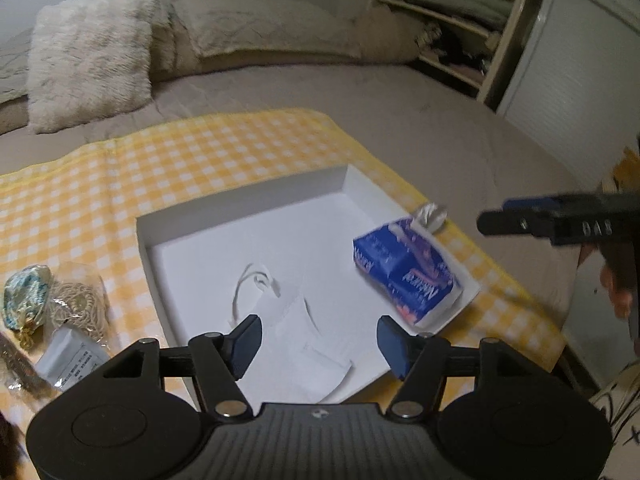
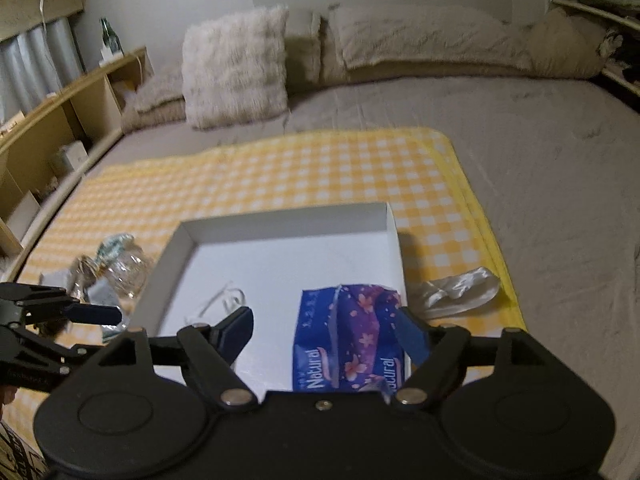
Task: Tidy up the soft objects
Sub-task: 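Move both tools back over the remaining items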
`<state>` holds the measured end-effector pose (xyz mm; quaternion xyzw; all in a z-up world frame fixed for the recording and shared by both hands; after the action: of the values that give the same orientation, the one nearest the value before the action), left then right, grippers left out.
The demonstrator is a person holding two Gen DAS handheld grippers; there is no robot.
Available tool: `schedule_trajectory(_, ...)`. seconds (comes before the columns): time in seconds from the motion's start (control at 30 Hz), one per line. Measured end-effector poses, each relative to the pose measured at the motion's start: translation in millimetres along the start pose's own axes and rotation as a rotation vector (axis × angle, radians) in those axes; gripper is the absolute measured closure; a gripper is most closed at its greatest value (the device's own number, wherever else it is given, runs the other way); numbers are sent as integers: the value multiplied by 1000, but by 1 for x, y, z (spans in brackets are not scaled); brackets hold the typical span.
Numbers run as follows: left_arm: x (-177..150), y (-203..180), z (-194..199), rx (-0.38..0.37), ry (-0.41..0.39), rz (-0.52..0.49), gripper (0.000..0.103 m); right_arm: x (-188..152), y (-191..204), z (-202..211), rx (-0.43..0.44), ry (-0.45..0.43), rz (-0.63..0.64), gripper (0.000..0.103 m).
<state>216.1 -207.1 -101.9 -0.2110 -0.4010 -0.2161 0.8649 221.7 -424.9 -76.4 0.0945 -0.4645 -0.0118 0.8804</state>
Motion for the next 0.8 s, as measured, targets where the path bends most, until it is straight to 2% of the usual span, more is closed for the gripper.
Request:
schedule_trajectory(0.2, 8, 0, 26, 43, -75, 52, 36, 3, 14, 27, -6, -75, 20, 19)
schedule_trajectory(0.37, 15, 0, 46, 88, -138, 95, 28, 5, 28, 45, -7, -120, 42, 9)
schedule_trajectory(0.5, 19, -2, 59, 117, -182, 98, 20, 5, 37, 55, -17, -145, 56, 7)
schedule_trajectory(0.7, 18, -2, 72, 159, -217, 91, 2, 5, 43, 67, -41, -174, 55, 2)
schedule_trajectory(0.8, 13, 4, 74, 193, -216, 95, 0, 6, 44, 70, -52, -186, 49, 0)
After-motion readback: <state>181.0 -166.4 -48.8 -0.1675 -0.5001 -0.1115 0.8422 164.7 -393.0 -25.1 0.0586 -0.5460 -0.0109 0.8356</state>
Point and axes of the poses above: each gripper's, at about its wrist camera, not at the fingertips, and z roughly against the way its jaws point, y to its left, x to its top, the point moved 8 cm from there along -z, roughly the way its jaws point, and after that the axes turned 11 degrees about -y, right-handed, at the moved point
